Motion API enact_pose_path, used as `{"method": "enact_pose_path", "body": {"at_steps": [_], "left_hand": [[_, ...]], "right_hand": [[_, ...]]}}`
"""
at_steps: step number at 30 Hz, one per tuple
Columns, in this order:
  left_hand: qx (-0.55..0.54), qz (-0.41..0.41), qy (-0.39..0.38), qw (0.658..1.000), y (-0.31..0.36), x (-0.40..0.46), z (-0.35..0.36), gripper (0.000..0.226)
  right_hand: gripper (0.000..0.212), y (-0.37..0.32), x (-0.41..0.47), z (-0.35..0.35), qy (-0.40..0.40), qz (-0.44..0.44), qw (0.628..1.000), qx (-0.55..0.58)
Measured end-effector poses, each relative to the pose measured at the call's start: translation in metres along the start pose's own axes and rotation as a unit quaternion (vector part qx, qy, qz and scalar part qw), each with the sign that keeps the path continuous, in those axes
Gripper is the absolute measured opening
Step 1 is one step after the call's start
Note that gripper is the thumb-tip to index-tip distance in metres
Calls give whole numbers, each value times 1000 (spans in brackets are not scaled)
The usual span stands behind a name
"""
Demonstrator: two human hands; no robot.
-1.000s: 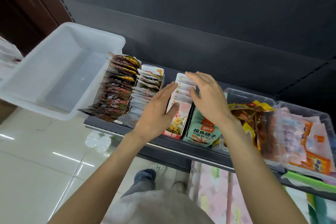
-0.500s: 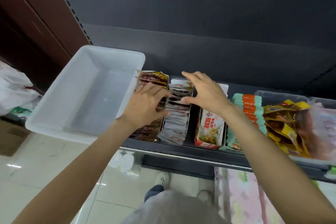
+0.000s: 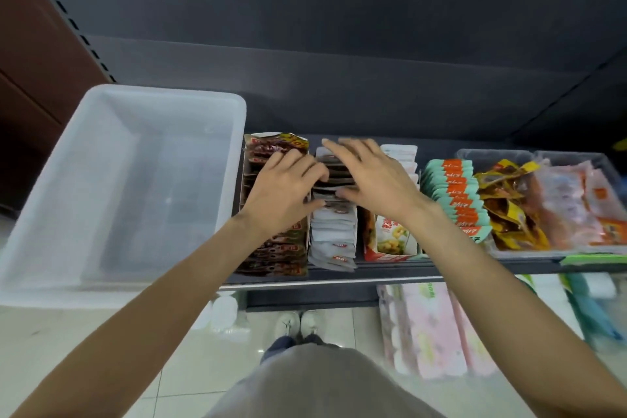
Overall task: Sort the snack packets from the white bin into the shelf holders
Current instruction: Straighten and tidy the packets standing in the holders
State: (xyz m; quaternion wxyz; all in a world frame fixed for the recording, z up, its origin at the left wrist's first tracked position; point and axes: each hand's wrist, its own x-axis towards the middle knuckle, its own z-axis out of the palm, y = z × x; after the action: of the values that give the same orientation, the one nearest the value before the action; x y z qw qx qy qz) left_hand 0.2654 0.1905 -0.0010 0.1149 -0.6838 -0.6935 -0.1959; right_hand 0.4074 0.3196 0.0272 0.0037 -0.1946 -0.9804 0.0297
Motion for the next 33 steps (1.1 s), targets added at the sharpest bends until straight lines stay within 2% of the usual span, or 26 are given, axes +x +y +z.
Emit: {"method": "enact_pose_path", "body": {"at_steps": [5, 9, 13, 15, 17, 20, 22, 25, 27, 30, 33], "left_hand": [[12, 39, -10, 999, 3, -4, -4, 40], [51, 88, -47, 994, 6, -4, -3, 47], [71, 130, -19, 989, 8, 3, 3, 28], [68, 130, -1, 989, 9, 4, 6, 17], [69, 111, 25, 991, 8, 6, 8, 21], [60, 88, 59, 993, 6, 12, 8, 22], [49, 80, 80, 992, 7, 14, 8, 17], [33, 75, 95, 992, 9, 11, 5, 9], [26, 100, 81, 991, 11, 2, 3, 11], [44, 157, -4, 987, 14, -11, -1, 35], [90, 144, -87, 982, 16, -17, 3, 58]], "right_hand": [[54, 13, 12, -5, 30, -6, 996, 85], [47, 18, 12, 2, 30, -22, 994, 102], [45, 22, 13, 1, 21, -25, 992, 126], [46, 24, 13, 0, 10, -33, 991, 132], [50, 25, 11, -2, -22, -43, 988, 146], [73, 25, 3, -4, -85, -58, 986, 132], [91, 21, 0, 0, -83, -64, 992, 76], [86, 16, 0, 10, -38, -61, 996, 46], [80, 17, 1, 13, -24, -60, 996, 53], [79, 20, 2, 12, -23, -63, 996, 50], [80, 21, 5, 10, -28, -68, 996, 50]]}}
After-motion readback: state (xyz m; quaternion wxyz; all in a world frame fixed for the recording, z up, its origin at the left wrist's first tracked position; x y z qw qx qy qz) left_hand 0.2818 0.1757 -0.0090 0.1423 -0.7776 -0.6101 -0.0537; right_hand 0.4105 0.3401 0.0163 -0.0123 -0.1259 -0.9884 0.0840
